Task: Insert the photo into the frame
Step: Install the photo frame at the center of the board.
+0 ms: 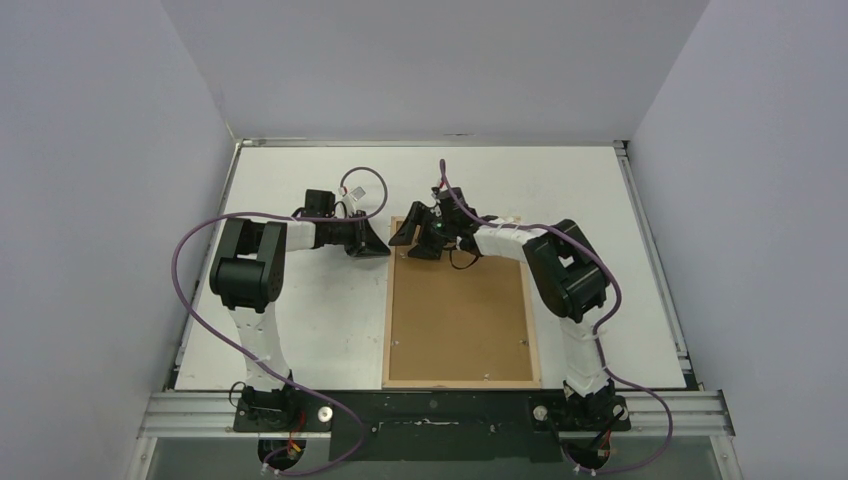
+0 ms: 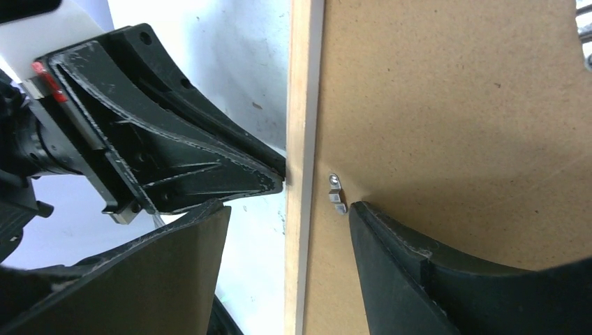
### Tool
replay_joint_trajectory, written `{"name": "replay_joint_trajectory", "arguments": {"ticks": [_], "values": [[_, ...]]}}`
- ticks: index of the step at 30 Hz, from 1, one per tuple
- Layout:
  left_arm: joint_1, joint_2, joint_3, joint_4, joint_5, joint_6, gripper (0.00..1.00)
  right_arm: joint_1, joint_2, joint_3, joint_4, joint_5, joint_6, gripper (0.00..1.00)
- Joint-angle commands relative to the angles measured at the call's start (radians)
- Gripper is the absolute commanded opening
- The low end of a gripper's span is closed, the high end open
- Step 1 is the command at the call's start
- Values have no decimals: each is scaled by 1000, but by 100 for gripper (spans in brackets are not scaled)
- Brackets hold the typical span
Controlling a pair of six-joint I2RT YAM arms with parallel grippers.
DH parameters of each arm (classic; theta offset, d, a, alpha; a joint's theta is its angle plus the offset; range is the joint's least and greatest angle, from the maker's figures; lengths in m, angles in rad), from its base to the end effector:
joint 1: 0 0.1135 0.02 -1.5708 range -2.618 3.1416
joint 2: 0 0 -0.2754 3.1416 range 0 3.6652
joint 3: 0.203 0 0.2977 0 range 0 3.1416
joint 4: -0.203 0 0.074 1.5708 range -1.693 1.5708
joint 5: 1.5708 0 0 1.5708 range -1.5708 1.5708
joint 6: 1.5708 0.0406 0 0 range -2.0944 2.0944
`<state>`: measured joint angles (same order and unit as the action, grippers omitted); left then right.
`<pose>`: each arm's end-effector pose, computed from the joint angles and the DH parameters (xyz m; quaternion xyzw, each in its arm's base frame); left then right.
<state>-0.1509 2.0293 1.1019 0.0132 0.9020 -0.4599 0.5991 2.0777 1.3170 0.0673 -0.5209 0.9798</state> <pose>0.4158 -0.0954 0.0846 0.0078 0.8634 -0.4808 0.1527 0.3935 0.2932 0.1269 0.0581 0.8797 0.4556 0.1235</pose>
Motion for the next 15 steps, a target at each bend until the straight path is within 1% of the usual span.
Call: {"name": "replay_joint_trajectory", "arguments": {"ticks": [1, 15], "values": [[4, 2, -1, 37, 23, 4, 9, 0, 29, -15, 54, -14, -4, 64], [4, 0, -1, 38, 25, 6, 9, 34, 26, -27, 88, -33, 40, 64]]}}
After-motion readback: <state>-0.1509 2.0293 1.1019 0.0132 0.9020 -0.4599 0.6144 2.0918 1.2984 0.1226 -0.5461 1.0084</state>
